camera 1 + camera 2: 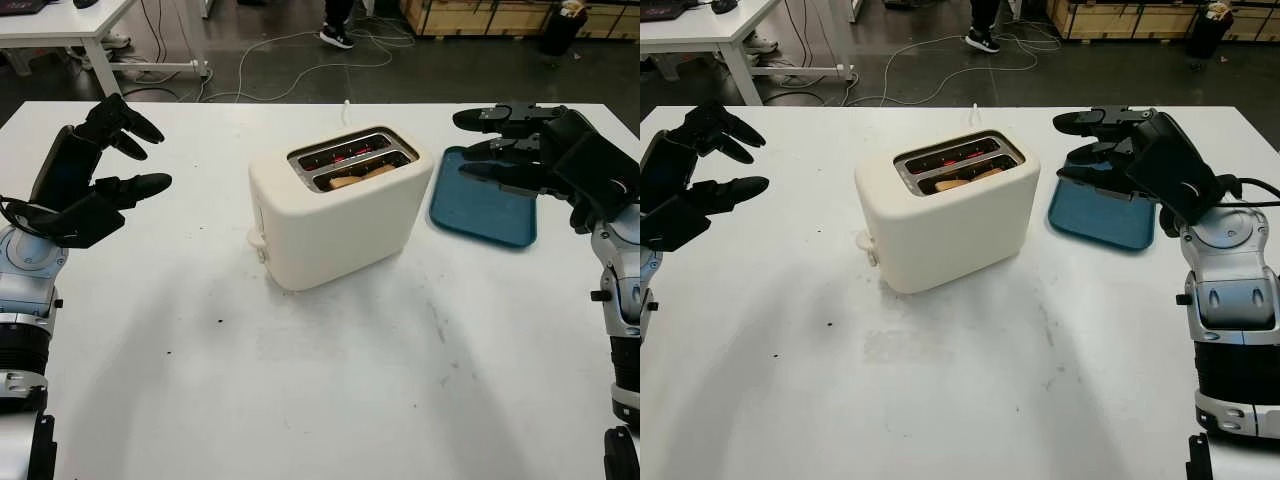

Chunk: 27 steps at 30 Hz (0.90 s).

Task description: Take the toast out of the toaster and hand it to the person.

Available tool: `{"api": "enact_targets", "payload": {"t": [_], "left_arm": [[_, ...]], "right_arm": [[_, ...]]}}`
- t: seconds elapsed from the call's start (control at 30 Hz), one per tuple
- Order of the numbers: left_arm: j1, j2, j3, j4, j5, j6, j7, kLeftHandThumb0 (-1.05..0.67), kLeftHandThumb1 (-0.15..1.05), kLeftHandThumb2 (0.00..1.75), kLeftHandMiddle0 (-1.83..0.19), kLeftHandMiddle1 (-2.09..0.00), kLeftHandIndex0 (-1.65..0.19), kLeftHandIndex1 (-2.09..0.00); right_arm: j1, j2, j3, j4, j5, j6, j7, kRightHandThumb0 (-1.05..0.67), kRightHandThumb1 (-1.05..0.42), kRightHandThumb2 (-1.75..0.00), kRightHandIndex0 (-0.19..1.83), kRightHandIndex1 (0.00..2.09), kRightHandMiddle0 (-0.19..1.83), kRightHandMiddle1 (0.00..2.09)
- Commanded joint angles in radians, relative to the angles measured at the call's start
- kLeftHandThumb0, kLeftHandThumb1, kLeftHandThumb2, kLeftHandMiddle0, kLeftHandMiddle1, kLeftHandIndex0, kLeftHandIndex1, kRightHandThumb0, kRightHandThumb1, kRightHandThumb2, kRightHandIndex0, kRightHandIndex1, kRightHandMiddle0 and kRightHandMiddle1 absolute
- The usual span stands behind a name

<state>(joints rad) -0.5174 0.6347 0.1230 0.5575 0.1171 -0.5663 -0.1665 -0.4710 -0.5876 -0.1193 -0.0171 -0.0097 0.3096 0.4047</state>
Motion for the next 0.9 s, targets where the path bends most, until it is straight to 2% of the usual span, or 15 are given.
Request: {"api": "enact_targets", "payload": {"t": [0.0, 0.3, 0.87], "left_arm": [[0.009, -0.007, 0.009, -0.01, -0.013, 0.003, -0.002, -1.05, 0.92, 0.2, -0.28, -1.55, -0.22, -1.48], [0.008, -0.006, 0.008, -0.01, -0.009, -0.001, 0.0, -1.05, 0.92, 0.23, -0.28, -1.55, -0.22, -1.49], [0.006, -0.007, 0.004, -0.009, -0.009, 0.002, -0.004, -1.05, 0.92, 0.21, -0.27, -1.55, -0.23, -1.47]], "right_arm": [[-0.004, 0.001, -0.001, 0.002, -0.001, -0.003, -0.007, -0.24, -0.83, 0.0, 0.5, 0.68, 0.75, 0.0], [-0.003, 0.008, -0.007, -0.005, 0.009, 0.019, -0.01, -0.27, -0.83, 0.0, 0.49, 0.69, 0.75, 0.0], [-0.003, -0.007, 0.005, -0.001, -0.017, -0.015, -0.01, -0.28, -0.83, 0.0, 0.5, 0.7, 0.76, 0.0]]}}
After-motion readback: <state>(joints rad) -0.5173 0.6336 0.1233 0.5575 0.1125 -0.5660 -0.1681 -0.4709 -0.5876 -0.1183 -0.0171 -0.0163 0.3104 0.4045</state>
